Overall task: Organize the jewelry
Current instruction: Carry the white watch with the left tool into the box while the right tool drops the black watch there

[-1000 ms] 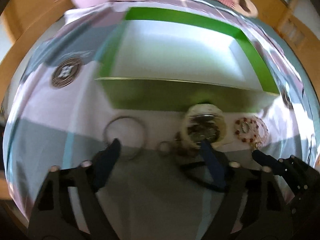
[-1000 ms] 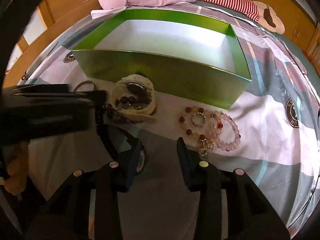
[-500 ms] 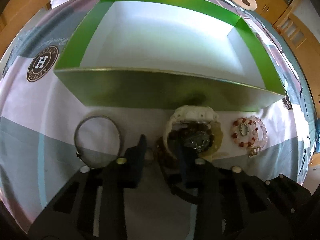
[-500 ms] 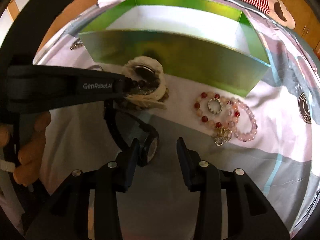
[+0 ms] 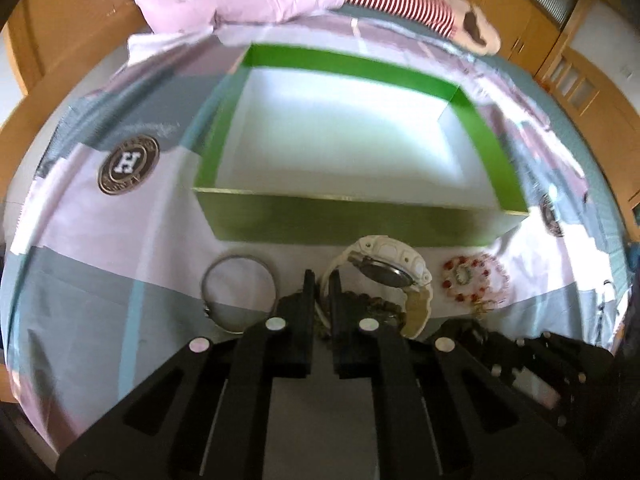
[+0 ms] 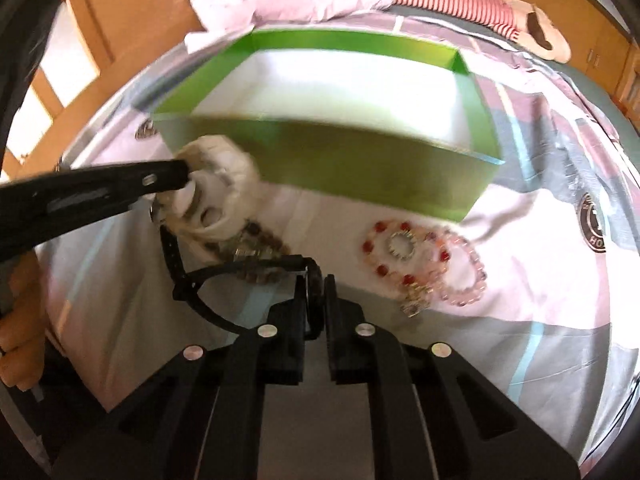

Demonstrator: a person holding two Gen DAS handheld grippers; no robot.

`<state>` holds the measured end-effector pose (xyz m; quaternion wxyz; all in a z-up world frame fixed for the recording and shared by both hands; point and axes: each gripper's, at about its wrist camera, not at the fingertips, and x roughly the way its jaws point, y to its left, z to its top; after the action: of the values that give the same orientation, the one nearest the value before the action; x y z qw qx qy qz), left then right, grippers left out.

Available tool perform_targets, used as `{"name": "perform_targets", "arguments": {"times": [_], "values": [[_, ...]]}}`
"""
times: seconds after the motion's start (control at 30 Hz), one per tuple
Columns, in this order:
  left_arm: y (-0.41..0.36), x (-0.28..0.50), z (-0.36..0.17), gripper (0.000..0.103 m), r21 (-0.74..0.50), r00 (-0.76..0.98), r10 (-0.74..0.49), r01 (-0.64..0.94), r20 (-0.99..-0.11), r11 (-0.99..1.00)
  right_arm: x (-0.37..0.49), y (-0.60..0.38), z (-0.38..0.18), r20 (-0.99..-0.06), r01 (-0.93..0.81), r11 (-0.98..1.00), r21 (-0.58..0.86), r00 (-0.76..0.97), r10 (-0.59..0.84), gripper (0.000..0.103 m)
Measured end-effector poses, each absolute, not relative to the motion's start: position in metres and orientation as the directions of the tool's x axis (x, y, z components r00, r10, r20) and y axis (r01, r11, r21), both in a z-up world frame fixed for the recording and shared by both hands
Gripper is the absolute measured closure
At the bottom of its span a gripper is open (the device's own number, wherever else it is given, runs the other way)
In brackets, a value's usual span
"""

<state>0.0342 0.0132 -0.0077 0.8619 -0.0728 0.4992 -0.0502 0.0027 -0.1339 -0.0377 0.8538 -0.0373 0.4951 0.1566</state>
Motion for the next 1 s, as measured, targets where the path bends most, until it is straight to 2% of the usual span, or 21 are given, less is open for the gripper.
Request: {"name": "perform_targets", "arguments": {"times": [0.13, 0.27, 0.5, 0.63, 0.73, 0.83, 1.0], "values": [[0.030, 0.030, -0.004, 0.096, -0.186, 0.495, -0.160, -0.004, -0.854, 0.983, 0.007, -0.142, -0.043, -0.876, -0.260, 0.965, 0.040, 0.456, 0.159, 0.094], [0.044, 0.032, -0.009, 0.096, -0.195, 0.472, -0.153, -0.042, -0.868, 0.980, 0.011, -0.145, -0.044, -0.876, -0.250, 0.967, 0.047, 0.455, 0.160, 0.094], [0.057, 0.028, 0.025, 0.096, -0.281, 0.534, -0.232, -0.011, -0.813, 0.960, 0.008, -0.176, 0.000, -0.796, -0.226, 0.964, 0.140, 0.553, 0.245, 0.094], [0.059, 0.047, 0.050, 0.096, -0.272, 0.588, -0.218, -0.003, -0.779, 0.962, 0.027, -0.192, 0.032, -0.736, -0.208, 0.956, 0.207, 0.610, 0.292, 0.094], [0.053, 0.074, 0.054, 0.095, -0.233, 0.606, -0.181, -0.008, -0.774, 0.972, 0.052, -0.194, 0.049, -0.713, -0.203, 0.960, 0.193, 0.643, 0.279, 0.094], [0.047, 0.106, 0.041, 0.095, -0.172, 0.592, -0.112, -0.046, -0.798, 0.984, 0.087, -0.189, 0.037, -0.727, -0.174, 0.969, 0.175, 0.641, 0.246, 0.094], [0.034, 0.138, 0.016, 0.094, -0.127, 0.576, -0.096, -0.014, -0.812, 0.992, 0.127, -0.184, -0.006, -0.791, -0.125, 0.975, 0.181, 0.571, 0.220, 0.093]]}}
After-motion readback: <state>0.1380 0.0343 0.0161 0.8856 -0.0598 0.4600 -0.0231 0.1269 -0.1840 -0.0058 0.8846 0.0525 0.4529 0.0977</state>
